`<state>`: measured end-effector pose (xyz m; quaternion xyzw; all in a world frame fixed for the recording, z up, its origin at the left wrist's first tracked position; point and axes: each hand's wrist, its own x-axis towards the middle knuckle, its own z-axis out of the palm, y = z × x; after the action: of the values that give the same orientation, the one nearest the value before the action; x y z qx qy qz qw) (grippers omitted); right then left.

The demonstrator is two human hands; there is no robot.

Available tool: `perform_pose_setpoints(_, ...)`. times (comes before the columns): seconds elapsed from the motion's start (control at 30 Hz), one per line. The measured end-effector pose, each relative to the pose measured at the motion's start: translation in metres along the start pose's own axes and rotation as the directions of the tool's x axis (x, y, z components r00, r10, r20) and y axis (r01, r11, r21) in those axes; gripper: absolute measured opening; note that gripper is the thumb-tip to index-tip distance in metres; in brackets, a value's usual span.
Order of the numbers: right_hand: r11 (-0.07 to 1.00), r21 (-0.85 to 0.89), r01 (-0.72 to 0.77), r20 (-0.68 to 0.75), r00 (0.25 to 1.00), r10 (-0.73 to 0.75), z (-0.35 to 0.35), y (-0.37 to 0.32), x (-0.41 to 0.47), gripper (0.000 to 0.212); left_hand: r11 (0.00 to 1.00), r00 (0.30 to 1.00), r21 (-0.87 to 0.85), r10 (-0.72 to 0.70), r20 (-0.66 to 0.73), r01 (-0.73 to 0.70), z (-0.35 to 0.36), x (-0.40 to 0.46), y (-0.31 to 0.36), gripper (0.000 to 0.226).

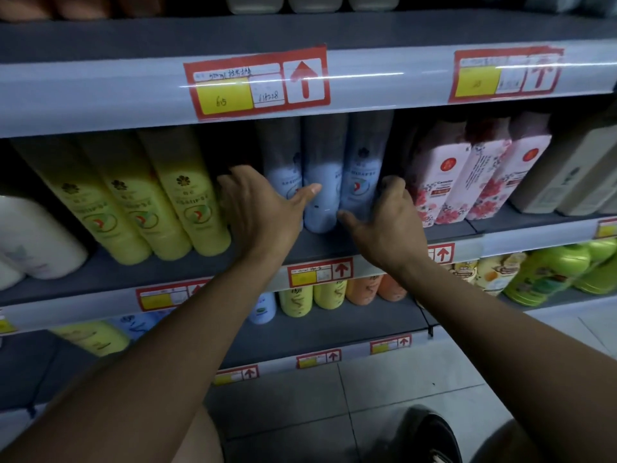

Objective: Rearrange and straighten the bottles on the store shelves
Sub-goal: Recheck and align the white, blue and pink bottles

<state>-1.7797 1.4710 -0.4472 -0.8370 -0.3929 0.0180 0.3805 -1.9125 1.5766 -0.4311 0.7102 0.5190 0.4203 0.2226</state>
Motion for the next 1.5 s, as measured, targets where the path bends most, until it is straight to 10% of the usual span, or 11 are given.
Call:
perform_pose_setpoints(0.37, 0.983, 0.185, 0.004, -0.036, 0.999, 0.003, 0.013, -0.005, 0.022, 0.083, 0.997, 0.998, -0.067, -0.041, 0.052, 0.045, -0.006, 0.012, -0.017, 0.061)
perform_pose_setpoints(1.5, 0.972, 0.226, 0.058, -0.096, 0.995, -0.037, 0.036, -0.006, 0.026, 0.121, 0.987, 0.993, -0.153, -0.022, 0.112, 0.039, -0.002, 0.015, -0.033, 0.074)
